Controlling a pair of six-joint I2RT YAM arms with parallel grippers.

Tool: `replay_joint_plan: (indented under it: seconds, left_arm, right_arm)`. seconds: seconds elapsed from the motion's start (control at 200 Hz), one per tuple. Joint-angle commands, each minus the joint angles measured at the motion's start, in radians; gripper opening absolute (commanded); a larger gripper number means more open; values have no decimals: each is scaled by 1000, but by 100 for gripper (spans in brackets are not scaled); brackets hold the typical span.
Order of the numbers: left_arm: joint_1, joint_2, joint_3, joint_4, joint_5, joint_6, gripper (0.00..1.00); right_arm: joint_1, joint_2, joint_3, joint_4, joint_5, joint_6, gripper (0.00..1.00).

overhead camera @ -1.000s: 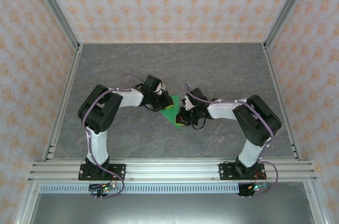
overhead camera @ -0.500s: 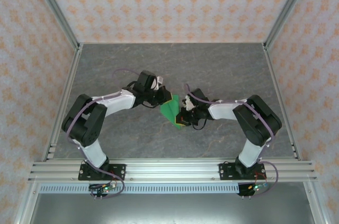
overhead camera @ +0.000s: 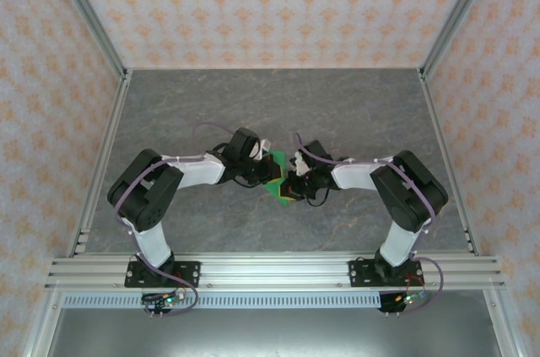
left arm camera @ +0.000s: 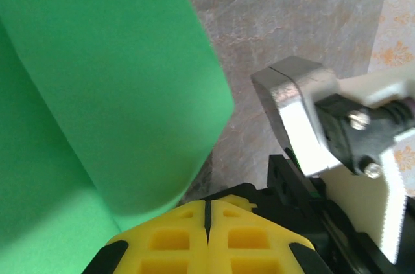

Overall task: Fold a paper plane with a square sheet of paper (fold left side to right side)
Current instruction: Fourth fold the wing at the center of the table.

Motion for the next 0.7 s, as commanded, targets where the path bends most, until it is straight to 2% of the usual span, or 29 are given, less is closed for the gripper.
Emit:
replay_joint_plan:
  seconds: [0.0, 0.28, 0.525, 0.696]
  left_arm:
    - [-3, 32, -14, 46, -5, -24, 0]
    - [-6, 87, -18, 61, -20, -22, 0]
    - [-4, 155, 16, 19, -66, 35, 0]
    - [26, 179, 23, 23, -82, 64, 0]
  right_arm:
    - [-5, 57, -32, -161, 113, -28, 0]
    - [-3, 60, -24, -196, 131, -41, 0]
    - [7, 66, 1, -283, 172, -76, 0]
    - [13, 71, 7, -322, 195, -88, 0]
